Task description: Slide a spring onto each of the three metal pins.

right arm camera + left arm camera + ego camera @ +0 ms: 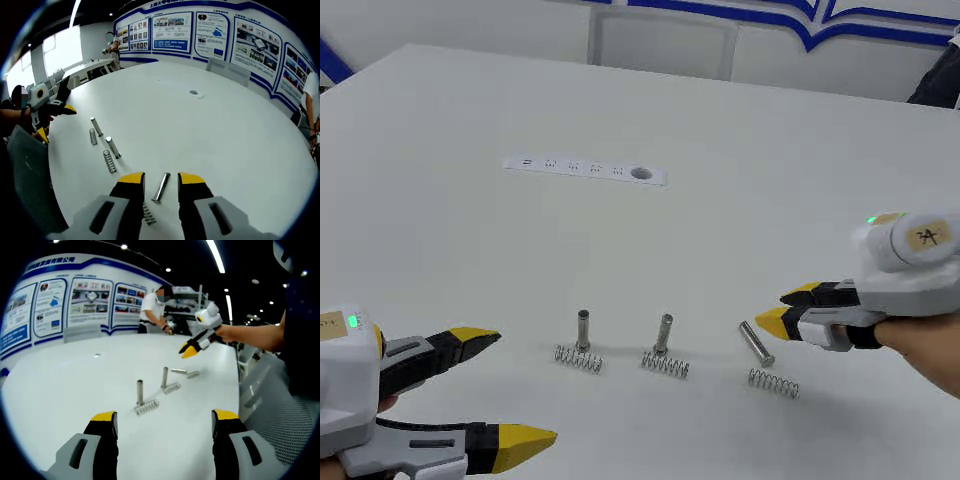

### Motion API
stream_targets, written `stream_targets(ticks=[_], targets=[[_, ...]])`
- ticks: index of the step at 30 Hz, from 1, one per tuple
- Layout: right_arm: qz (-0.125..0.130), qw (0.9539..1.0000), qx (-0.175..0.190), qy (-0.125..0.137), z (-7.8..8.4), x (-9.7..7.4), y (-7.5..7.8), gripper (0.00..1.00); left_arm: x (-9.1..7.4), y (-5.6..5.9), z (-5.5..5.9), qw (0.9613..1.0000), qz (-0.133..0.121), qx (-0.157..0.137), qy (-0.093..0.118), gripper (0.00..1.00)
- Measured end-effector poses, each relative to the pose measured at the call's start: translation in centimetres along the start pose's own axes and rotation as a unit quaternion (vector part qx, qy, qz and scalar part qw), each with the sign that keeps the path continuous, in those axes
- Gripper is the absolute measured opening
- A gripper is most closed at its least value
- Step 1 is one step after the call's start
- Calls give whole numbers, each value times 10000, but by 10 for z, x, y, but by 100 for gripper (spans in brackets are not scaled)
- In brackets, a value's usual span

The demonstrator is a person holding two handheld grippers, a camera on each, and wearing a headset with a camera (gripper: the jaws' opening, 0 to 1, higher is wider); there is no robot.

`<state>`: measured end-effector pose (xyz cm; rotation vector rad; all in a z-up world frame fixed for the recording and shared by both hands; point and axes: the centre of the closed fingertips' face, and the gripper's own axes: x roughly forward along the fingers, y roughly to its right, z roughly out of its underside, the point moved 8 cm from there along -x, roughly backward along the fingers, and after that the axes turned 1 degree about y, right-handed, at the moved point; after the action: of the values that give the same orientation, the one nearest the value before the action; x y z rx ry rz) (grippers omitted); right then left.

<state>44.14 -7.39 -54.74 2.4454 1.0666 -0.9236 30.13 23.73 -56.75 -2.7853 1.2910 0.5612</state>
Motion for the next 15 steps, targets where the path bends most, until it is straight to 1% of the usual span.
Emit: stream_targets(ticks=[1,3,6,8,12,15], targets=[[74,9998,104,-123,1,4,1,25,0,0,1,10000,5,-2,-9,78],[57,9997,127,-196,1,10,1,23,1,0,0,10000,14,-5,-15,78],[119,9987,213,-443,5,21,3,19,1,1,0,10000,25,-9,-20,77],[161,9977,313,-577,6,26,5,18,1,1,1,10000,24,-10,-17,77],[219,9958,420,-789,10,35,8,17,1,-1,2,10000,8,-32,-19,77],[227,9948,430,-890,11,41,10,16,0,-1,3,10000,-1,-50,-23,77]])
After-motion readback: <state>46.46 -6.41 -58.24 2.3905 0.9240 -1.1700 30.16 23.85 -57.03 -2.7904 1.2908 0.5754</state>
